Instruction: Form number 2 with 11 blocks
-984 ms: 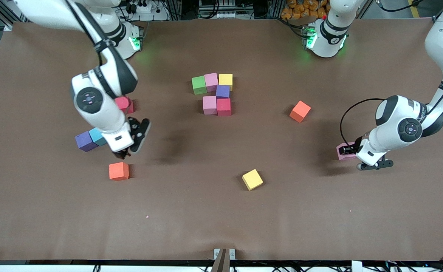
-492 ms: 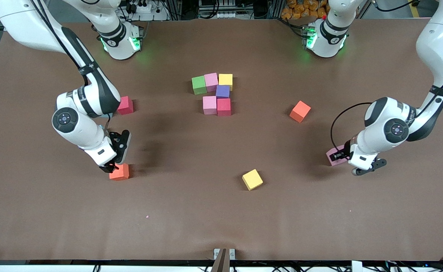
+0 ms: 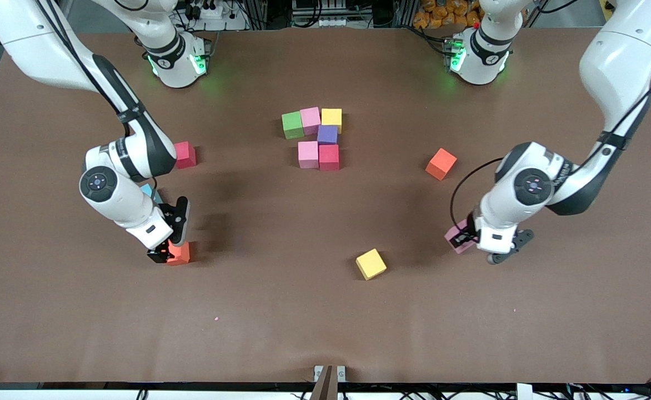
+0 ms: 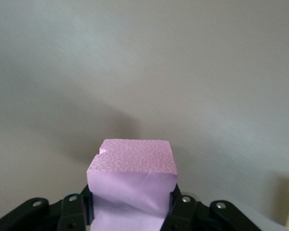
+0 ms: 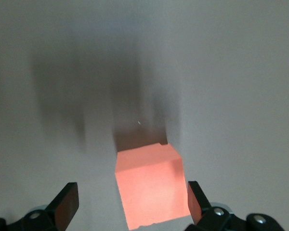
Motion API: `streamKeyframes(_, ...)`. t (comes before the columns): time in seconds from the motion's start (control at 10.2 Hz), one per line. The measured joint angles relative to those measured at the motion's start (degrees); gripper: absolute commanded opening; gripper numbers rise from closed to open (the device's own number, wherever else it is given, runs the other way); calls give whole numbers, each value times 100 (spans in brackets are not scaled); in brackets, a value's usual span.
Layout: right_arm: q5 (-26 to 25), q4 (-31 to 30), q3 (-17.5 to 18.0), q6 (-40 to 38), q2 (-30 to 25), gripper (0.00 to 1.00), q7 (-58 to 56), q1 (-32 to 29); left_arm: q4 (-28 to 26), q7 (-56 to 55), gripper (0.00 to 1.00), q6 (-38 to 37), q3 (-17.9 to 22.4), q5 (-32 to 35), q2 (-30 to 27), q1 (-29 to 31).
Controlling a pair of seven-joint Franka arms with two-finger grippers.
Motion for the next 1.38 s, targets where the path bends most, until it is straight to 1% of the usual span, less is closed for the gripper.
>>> streamKeyframes(0.2, -91, 192, -67, 75, 274, 100, -55, 45, 127, -846, 10, -120, -21, -34, -5, -567)
streamKeyframes(0.3, -165, 255, -144, 251, 416, 100, -56, 107, 222, -1220, 10, -174, -36, -77, -9, -905)
streamKeyframes(0.49, -404, 340, -228, 430, 573, 100, -61, 152, 422, -1711, 10, -207, -55, -139, -12, -1631)
streamKeyframes(0.69, -544, 352, -256, 502, 611, 100, -61, 142, 654, -1996, 10, -213, -45, -281, -3, -2355)
streamKeyframes(0.79, -547, 352, -289, 646, 667, 87, -61, 127, 771, -2021, 10, -222, 8, -372, 5, -2750)
streamKeyframes(0.89, -555, 353, -314, 734, 712, 64, -61, 124, 883, -2030, 10, -228, 133, -437, 11, -3168)
streamKeyframes(0.98, -560, 356, -320, 761, 722, 49, -61, 124, 1015, -2040, 10, -228, 308, -458, 19, -3572)
streamKeyframes(1.08, -564, 367, -319, 766, 721, 39, -61, 125, 1171, -2045, 10, -228, 510, -468, 48, -3961)
streamKeyframes(1.38, -564, 437, -351, 766, 697, 32, -61, 26, 1837, -2056, 9, -197, 1096, -472, 391, -4967)
